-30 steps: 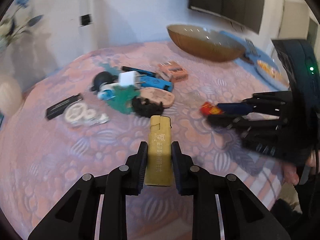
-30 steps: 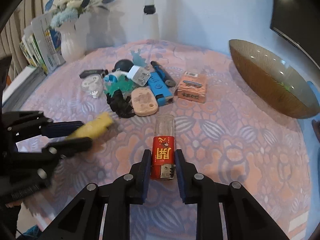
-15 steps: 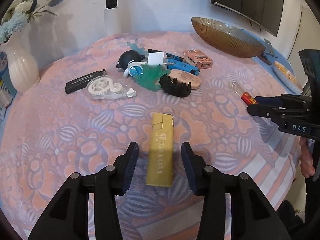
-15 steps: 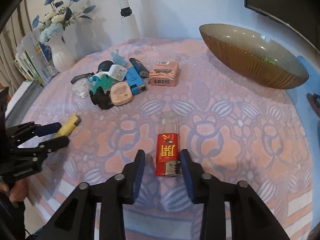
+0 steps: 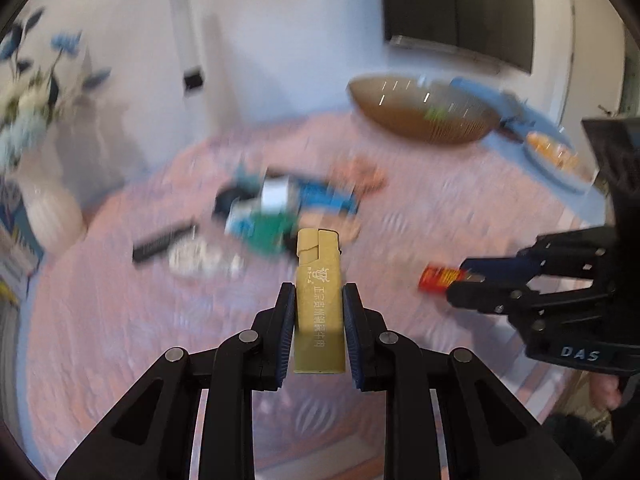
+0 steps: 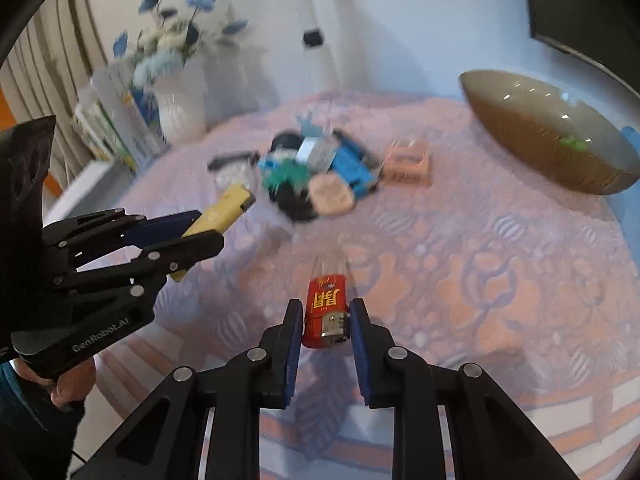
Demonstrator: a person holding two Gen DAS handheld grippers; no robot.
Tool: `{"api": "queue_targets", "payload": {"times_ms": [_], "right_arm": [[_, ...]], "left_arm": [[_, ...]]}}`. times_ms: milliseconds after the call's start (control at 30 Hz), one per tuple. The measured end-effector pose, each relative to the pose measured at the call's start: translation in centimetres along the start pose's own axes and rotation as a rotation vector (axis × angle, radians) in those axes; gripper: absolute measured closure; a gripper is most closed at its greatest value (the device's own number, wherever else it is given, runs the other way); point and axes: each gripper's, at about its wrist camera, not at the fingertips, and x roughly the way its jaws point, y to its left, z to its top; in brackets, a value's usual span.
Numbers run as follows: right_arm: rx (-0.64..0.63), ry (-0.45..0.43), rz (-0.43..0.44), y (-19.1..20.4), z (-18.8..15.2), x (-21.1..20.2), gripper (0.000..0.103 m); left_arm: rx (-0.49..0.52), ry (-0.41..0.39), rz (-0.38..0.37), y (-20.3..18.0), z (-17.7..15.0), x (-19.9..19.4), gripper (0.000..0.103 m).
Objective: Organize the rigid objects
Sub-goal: 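Carry both lighters over the brown glass bowl and open both tools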
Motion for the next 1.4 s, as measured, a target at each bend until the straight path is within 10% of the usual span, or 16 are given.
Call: {"api": "queue_targets", "payload": {"times_ms": [300, 433, 567, 700, 867, 1000, 1133, 1400], "right_arm": [[0.106, -0.227, -0.148, -8.8, 7.0, -9.0, 0.093], [0.142, -0.138, -0.074, -12.3, 7.5, -7.3, 0.093], [0.263, 0.003, 0.017, -15.0, 4.0, -4.7, 0.052], [0.315, 0.079, 0.087, -13.1, -0.1, -2.6, 0.052], [0.195, 0.077, -0.084, -8.1, -0.9, -0.5, 0.052], [0.072, 0.054, -0.289, -5.3, -0.3, 1.4, 0.077], [0.067, -0.006, -0.132, -4.9, 0.0, 0.2, 0.082], [0.172, -0.257, -0.295, -12.1, 7.0, -9.2, 0.093]], "left_arm": [[0.055, -0.152, -0.044, -3.2, 11.1, -0.3, 0.083], [0.019, -0.146, -0.092, -3.1, 12.9, 1.0, 0.083], [0.016, -0.100, -0.117, -3.1, 11.3, 2.2, 0.083], [-0.010, -0.057, -0.139, -3.0, 10.2, 3.7, 0.083], [-0.011, -0.033, -0.155, -3.6, 9.9, 4.6, 0.083], [0.017, -0.040, -0.143, -4.2, 9.9, 4.6, 0.083], [0.017, -0.043, -0.150, -4.2, 10.6, 5.0, 0.083], [-0.022, -0.119, -0.193, -5.2, 16.8, 6.7, 0.083]]}}
